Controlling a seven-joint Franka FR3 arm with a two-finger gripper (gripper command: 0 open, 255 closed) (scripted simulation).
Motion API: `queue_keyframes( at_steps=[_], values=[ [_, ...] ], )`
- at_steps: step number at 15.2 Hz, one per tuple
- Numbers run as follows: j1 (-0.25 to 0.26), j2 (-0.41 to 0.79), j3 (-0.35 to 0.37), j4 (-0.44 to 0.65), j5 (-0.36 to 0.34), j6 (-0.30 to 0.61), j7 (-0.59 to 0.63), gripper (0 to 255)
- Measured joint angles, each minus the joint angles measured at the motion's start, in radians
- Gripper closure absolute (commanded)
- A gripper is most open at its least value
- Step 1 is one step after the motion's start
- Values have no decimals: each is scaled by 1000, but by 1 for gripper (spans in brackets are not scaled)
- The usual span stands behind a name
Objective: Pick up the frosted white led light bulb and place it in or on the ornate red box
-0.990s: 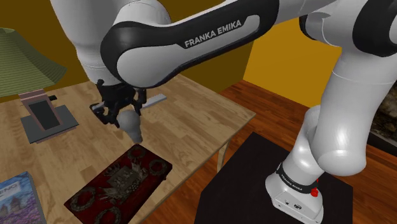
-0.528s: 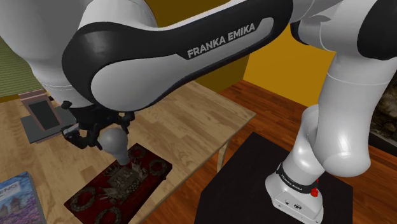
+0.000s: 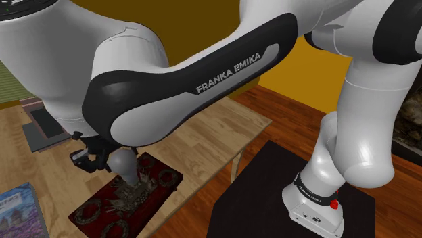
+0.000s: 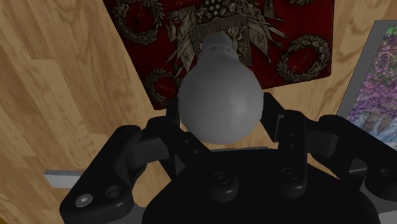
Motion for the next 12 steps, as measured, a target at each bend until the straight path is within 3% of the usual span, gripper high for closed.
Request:
queue_keyframes(
  at_steps=[12],
  values=[
    [5, 56, -14, -77, -45, 119, 49, 255]
  ],
)
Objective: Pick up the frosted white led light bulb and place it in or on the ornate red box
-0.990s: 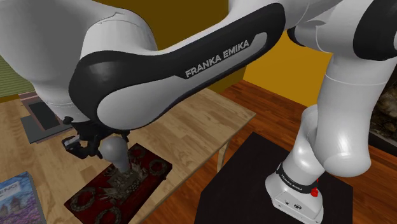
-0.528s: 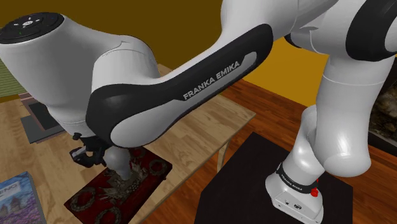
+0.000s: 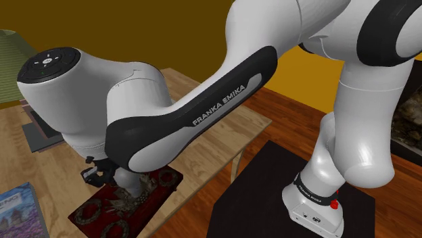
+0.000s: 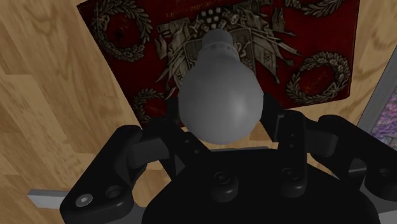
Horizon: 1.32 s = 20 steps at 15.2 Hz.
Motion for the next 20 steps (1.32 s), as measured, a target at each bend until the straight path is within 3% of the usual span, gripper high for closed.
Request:
queue_keyframes(
  at_steps=[6, 7, 13, 20],
  values=[
    [0, 2, -1, -3, -2, 5, 3, 255],
    [0, 2, -1, -3, -2, 5, 3, 0],
    [0, 2, -1, -3, -2, 5, 3, 0],
    [8, -40, 17, 62, 34, -95, -20, 0]
  ],
)
